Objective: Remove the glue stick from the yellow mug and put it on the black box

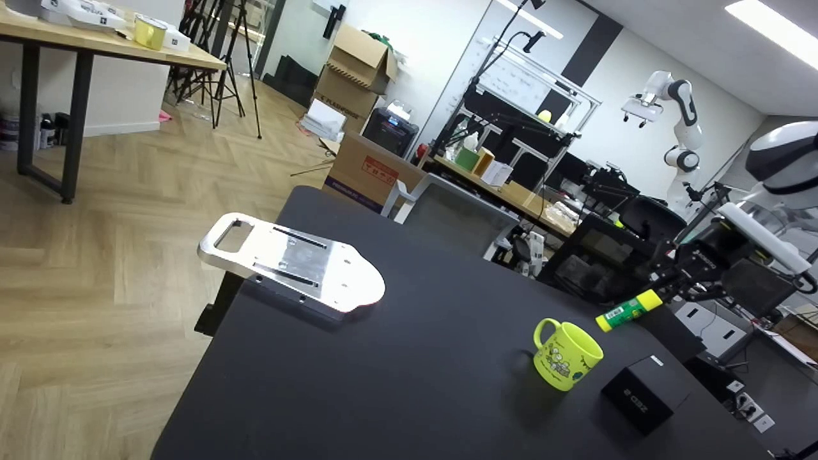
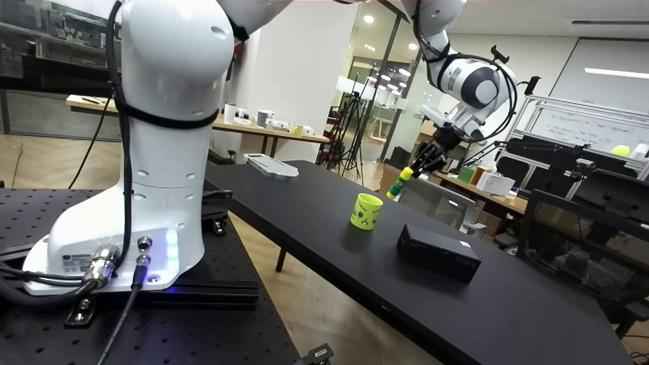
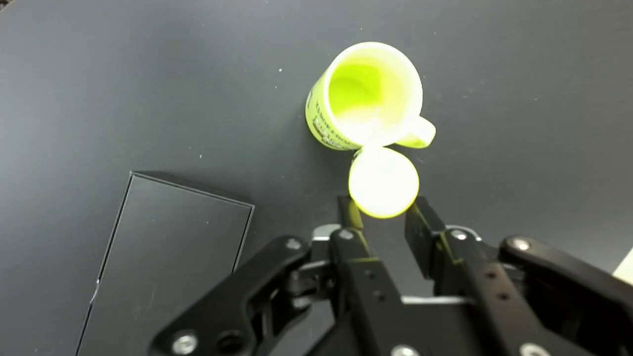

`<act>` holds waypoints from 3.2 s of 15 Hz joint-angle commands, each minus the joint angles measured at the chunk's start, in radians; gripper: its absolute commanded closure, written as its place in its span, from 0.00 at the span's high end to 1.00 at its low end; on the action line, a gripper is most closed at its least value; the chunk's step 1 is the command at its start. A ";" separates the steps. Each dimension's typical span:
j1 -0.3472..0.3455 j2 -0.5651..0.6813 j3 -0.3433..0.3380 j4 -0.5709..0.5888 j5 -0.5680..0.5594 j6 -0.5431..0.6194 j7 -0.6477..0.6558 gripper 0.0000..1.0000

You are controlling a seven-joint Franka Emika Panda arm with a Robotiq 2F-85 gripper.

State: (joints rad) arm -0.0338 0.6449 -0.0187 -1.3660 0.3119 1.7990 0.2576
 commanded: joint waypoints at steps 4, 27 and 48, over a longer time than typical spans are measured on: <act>-0.007 0.013 -0.045 0.131 -0.067 -0.028 0.062 0.07; -0.016 0.161 -0.107 0.239 -0.342 -0.138 0.040 0.07; 0.004 0.092 -0.081 0.143 -0.284 -0.005 0.021 0.74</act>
State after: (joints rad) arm -0.0388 0.8029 -0.1075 -1.1749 0.0389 1.7723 0.2864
